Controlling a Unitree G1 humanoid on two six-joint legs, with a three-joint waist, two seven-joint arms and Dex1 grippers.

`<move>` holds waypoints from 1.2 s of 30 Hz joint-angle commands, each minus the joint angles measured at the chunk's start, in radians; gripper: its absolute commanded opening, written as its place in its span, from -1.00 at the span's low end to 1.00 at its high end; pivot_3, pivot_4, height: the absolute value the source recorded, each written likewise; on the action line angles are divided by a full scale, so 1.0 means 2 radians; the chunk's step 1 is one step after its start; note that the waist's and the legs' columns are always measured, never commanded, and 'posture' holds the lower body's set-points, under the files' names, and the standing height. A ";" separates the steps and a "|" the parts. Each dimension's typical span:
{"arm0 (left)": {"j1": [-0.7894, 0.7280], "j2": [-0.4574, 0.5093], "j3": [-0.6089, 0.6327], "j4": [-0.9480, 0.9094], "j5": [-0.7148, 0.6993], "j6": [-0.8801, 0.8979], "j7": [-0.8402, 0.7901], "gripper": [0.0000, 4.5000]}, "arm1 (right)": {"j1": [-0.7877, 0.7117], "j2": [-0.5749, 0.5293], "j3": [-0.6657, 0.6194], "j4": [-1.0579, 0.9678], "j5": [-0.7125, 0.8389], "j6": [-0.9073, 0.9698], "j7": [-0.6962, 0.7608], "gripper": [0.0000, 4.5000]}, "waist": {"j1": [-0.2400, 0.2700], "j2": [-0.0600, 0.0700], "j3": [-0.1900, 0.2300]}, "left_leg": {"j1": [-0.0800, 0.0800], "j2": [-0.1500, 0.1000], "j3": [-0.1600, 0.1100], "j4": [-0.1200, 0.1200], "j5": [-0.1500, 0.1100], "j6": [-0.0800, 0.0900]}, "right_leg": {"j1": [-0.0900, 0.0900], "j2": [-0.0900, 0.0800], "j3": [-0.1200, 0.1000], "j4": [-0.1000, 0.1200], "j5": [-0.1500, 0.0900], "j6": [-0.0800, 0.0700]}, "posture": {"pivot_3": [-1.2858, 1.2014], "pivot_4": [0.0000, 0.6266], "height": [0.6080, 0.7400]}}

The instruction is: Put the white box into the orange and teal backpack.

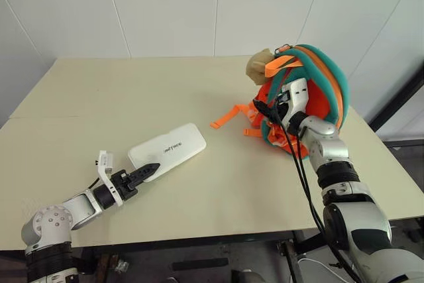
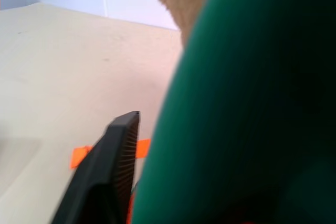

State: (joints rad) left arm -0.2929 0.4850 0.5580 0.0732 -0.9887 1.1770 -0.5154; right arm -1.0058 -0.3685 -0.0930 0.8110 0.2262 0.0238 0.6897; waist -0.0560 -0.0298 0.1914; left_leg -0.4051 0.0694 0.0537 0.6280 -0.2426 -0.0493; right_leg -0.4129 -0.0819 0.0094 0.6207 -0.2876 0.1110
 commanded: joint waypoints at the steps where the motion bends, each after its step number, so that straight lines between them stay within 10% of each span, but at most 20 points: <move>1: 0.015 0.031 0.040 -0.044 -0.017 -0.025 -0.010 -0.36 | -0.008 0.009 0.001 -0.036 0.026 -0.014 0.073 -0.43 | -0.003 0.000 0.000 | 0.000 0.000 0.000 0.000 0.000 0.000 | 0.000 0.000 0.000 0.000 0.000 0.000 | 0.03 -0.52 1.00; 5: 0.024 0.066 0.065 -0.047 -0.034 -0.009 -0.006 -0.36 | 0.010 0.024 0.000 -0.118 0.094 0.026 0.186 -0.99 | -0.003 0.000 0.000 | 0.000 0.001 0.000 -0.001 0.000 -0.001 | 0.000 0.001 0.000 0.000 0.000 0.000 | 0.03 -0.52 1.00; 18: 0.064 0.136 0.100 -0.074 -0.031 -0.076 -0.068 -0.36 | 0.063 -0.090 0.080 -0.459 0.352 0.494 0.356 -0.99 | 0.003 0.000 0.000 | -0.001 0.002 0.000 -0.004 -0.002 -0.002 | -0.002 0.001 -0.001 -0.001 -0.002 -0.004 | 0.03 -0.52 1.00; 36: 0.172 0.169 0.155 -0.277 -0.079 -0.172 -0.207 -0.36 | 0.050 -0.141 0.120 -0.261 0.197 0.372 0.410 -0.99 | 0.007 0.000 0.000 | -0.002 0.002 0.003 -0.003 -0.004 -0.001 | -0.004 0.001 0.000 -0.004 -0.003 -0.005 | 0.03 -0.52 1.00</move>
State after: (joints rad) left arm 0.0502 0.8024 0.8439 -0.4335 -1.1128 0.8712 -0.9051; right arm -0.8869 -0.6559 0.1517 0.2847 0.6266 0.7951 1.4894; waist -0.0425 -0.0297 0.1918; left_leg -0.4084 0.0738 0.0603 0.6222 -0.2502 -0.0509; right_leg -0.4201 -0.0796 0.0095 0.6143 -0.2932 0.1009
